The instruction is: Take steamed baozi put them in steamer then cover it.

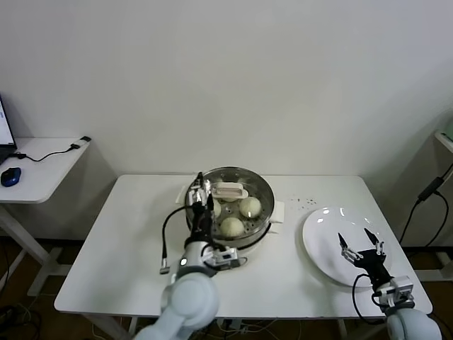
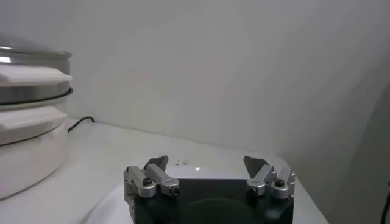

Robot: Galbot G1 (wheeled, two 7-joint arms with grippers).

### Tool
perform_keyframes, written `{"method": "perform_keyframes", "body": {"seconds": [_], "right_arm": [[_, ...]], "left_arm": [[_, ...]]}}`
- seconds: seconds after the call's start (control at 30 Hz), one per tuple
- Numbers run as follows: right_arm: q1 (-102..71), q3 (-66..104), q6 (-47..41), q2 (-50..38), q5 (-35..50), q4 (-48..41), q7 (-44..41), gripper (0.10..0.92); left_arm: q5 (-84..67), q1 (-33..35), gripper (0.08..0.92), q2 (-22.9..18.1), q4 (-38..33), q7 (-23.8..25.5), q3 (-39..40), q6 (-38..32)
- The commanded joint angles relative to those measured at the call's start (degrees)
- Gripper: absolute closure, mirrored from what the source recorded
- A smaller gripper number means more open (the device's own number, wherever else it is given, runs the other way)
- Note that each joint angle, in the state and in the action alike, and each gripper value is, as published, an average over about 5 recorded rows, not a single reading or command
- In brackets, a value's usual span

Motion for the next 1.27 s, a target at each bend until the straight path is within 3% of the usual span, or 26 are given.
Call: {"method": "perform_keyframes", "body": {"seconds": [0.03, 0.17, 0.4, 0.67, 1.27], "right_arm": [[-0.6, 0.0, 0.7, 1.9, -0.3, 1.3, 0.3, 0.203], [-0.9, -0.4, 1.1, 2.6, -0.3, 2.0, 0.3, 0.203], [-2.1, -1.0, 1.3, 3.6, -0.6, 3.6, 0.1, 0.203], [-2.9, -1.2, 2.2, 4.6, -0.3, 3.5, -0.1, 0.203], [-1.2, -2.7, 2.1, 4.2, 1.1, 3.2, 0.1, 0.203]], "left_arm": [[-42.5, 15.0, 0.177, 8.0, -10.0, -14.0, -22.3, -23.7], [-59.6, 21.2, 0.177, 7.0, -8.8, -14.6, -32.9, -33.4], [-80.3, 28.9, 0.177, 0.6, -4.3, -11.5, -43.9, -41.0], [-83.2, 29.3, 0.177, -5.0, -0.4, -10.1, -45.0, -40.5], [-78.5, 28.9, 0.177, -5.1, -0.1, -8.7, -45.2, -41.5]]}}
